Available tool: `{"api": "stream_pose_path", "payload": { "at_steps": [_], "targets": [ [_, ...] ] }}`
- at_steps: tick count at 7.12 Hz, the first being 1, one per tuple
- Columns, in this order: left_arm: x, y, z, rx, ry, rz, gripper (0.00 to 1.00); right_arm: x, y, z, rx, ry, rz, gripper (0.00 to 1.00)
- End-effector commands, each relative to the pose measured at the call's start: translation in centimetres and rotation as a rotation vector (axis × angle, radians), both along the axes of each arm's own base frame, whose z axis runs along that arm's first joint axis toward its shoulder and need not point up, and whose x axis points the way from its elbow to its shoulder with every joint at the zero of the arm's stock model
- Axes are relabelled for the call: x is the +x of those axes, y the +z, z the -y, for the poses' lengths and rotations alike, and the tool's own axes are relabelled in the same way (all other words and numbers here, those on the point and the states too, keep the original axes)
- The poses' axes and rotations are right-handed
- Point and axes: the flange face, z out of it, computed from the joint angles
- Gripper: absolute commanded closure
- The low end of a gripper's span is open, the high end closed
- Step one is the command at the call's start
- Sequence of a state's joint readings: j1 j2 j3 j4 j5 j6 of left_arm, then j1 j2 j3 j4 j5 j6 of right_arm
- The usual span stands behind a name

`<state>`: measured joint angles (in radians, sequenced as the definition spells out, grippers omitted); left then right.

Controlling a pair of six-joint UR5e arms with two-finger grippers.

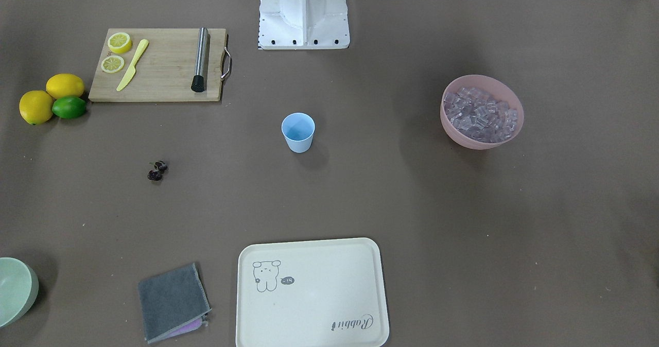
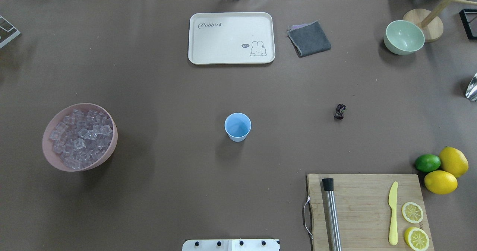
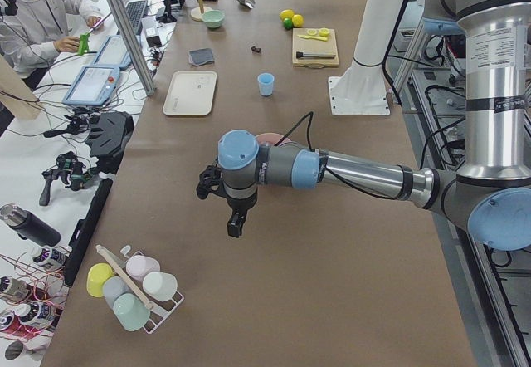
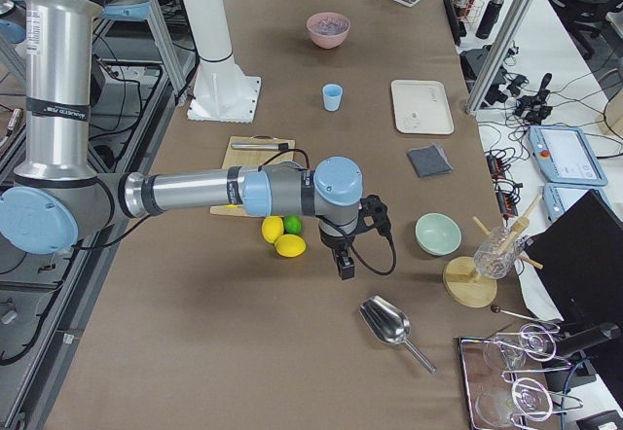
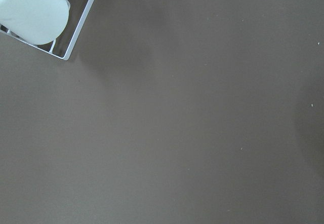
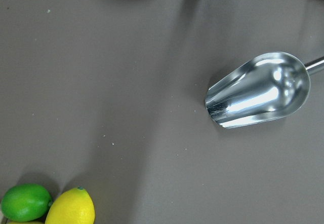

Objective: Put ice and cherries in cup

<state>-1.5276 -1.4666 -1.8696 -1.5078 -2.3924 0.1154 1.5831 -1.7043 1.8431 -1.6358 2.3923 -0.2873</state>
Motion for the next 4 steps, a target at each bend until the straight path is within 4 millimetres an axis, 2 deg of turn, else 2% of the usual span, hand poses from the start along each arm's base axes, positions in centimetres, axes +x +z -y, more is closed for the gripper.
{"api": "stream_pose_path", "payload": {
  "at_steps": [1, 3, 4],
  "targets": [
    [3.6, -4.9, 0.0, 0.018, -0.038, -0.069, 0.02, -0.3, -0.7, -1.4, 0.007, -0.005, 0.043, 0.00],
    [12.0, -7.5, -1.4, 0.025, -0.048, -0.143, 0.02, -0.4, -0.9, -1.5, 0.013, -0.010, 0.058, 0.00],
    [14.3, -7.8, -2.1, 0.083, -0.018, -0.131, 0.02, -0.4, -1.2, -1.6, 0.019, -0.011, 0.058, 0.00]
  ]
}}
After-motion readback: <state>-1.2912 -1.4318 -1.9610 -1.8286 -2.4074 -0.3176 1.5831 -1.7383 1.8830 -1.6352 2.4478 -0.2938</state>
